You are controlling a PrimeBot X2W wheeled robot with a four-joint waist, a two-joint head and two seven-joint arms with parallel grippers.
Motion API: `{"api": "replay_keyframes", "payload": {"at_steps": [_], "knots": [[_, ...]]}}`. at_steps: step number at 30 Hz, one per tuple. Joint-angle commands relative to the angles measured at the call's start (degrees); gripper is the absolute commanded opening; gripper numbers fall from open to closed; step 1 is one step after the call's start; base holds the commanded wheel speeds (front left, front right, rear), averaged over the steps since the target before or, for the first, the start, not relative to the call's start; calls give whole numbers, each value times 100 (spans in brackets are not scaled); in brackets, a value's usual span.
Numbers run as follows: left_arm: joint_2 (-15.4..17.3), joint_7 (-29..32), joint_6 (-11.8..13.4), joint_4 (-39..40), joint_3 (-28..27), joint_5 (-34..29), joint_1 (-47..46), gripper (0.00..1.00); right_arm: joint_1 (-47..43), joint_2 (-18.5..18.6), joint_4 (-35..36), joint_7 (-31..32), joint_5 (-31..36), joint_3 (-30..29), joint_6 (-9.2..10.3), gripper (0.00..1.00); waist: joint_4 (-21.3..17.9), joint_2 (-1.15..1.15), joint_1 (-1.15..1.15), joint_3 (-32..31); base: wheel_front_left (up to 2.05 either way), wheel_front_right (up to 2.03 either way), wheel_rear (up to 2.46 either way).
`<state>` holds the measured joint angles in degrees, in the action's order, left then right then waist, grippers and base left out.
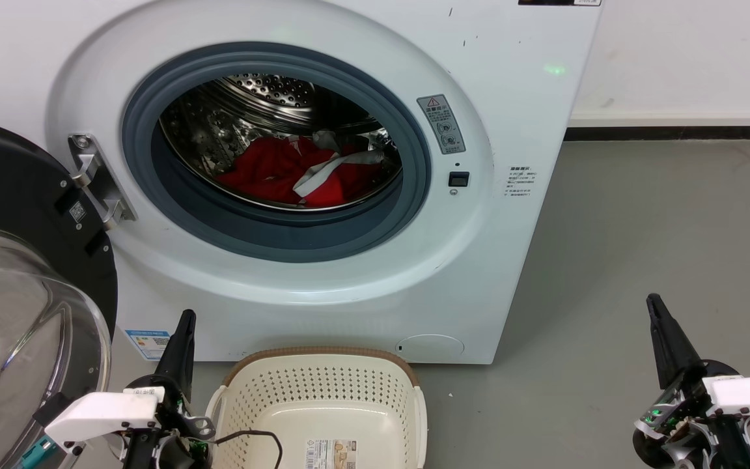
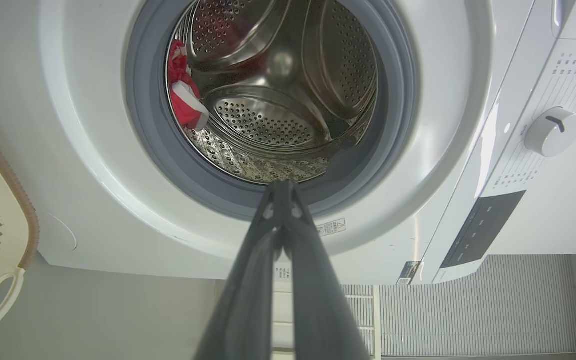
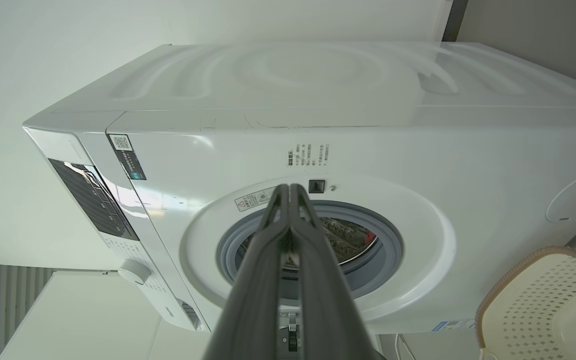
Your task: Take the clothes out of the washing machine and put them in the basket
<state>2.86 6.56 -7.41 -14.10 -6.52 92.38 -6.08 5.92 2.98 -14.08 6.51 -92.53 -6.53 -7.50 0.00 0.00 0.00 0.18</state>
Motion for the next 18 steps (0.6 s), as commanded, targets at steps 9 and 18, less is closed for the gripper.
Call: {"api": "replay_keyframes", "payload": {"at_steps": [9,18], "knots": [[1,6,-24,1,-6,9,-39,0,65,-15,-3,-1,25,1,2,0,0,0,0,0,0,0,0],[1,6,-24,1,-6,8,-39,0,65,-15,-3,-1,25,2,2,0,0,0,0,0,0,0,0]]}}
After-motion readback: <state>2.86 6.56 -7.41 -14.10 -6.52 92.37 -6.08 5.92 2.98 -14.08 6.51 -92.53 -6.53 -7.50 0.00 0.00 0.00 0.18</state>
